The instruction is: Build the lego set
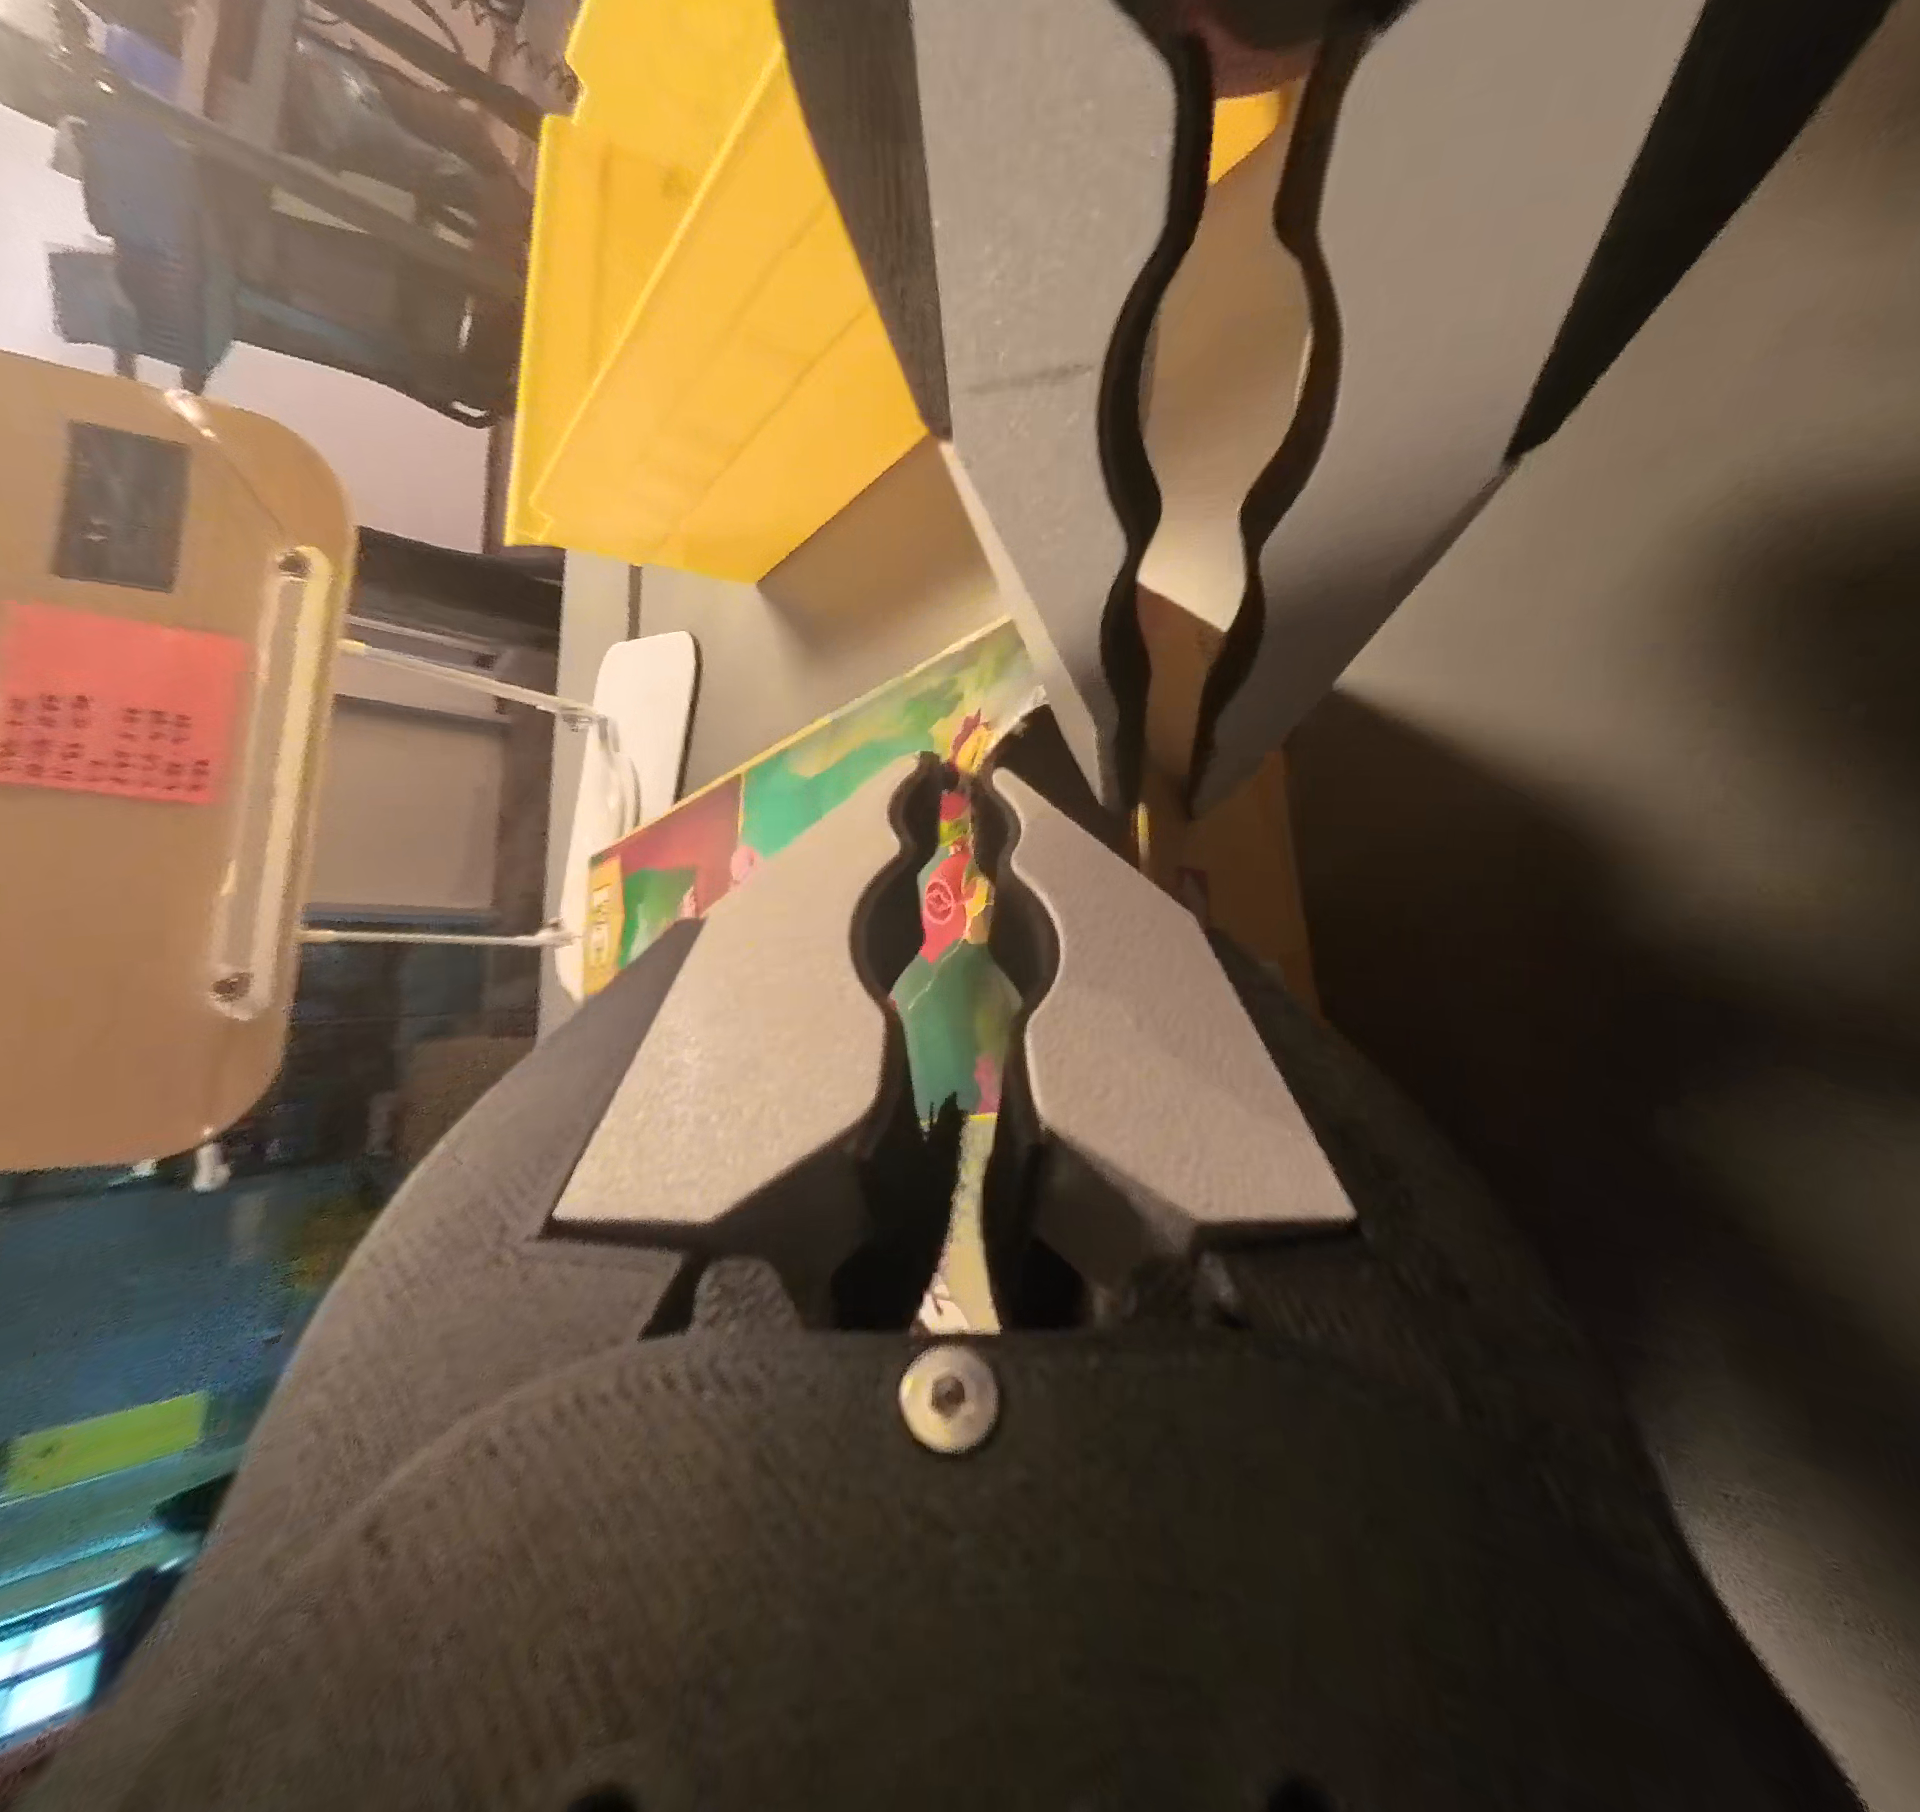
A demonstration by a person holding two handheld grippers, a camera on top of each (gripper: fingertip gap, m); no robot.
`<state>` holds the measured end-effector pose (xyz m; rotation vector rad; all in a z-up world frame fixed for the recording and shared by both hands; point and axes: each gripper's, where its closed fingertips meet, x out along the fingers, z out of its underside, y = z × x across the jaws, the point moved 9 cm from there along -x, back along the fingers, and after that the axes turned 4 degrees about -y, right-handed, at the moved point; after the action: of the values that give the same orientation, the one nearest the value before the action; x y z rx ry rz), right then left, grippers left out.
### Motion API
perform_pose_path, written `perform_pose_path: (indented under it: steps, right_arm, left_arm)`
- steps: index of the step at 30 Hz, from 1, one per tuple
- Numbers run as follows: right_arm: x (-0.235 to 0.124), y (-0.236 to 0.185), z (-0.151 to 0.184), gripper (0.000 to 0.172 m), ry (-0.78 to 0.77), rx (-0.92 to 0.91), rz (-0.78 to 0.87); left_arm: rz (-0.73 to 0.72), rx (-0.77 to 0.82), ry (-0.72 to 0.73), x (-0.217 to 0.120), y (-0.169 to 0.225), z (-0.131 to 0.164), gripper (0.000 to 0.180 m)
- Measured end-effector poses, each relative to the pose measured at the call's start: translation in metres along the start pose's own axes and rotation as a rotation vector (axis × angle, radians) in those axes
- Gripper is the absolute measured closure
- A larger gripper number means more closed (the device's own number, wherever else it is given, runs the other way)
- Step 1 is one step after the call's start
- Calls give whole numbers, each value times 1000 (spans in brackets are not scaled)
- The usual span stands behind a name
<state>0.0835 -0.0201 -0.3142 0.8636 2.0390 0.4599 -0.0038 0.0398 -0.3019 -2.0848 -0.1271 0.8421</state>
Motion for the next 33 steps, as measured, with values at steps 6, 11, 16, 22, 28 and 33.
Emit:
perform_pose_path:
  steps: [6, 11, 16, 22, 28, 33]
  right_arm:
    - [-6, -15, 8, 159, 76, 46, 139]
    - [-8, -17, 8, 146, 53, 143, 111]
    - [-8, -13, 0, 133, -21, 185, -7]
    - [0, -3, -5, 120, 36, 286, -216]
    - [-2, 10, -4, 101, 280, 516, -256]
    - [-6, -3, -7, 109, 209, 376, -194]
  left_arm:
    - [79, -55, -72, 1, 0, -10, 162]
    - [52, -364, 23, -27, -22, -1, 152]
    - [131, -442, -72, -50, -18, 22, 128]
    - [253, -548, -150, -57, -15, 40, 122]
    - [265, -591, -106, -61, -13, 45, 114]
    - [129, -513, -109, -63, -11, 47, 124]
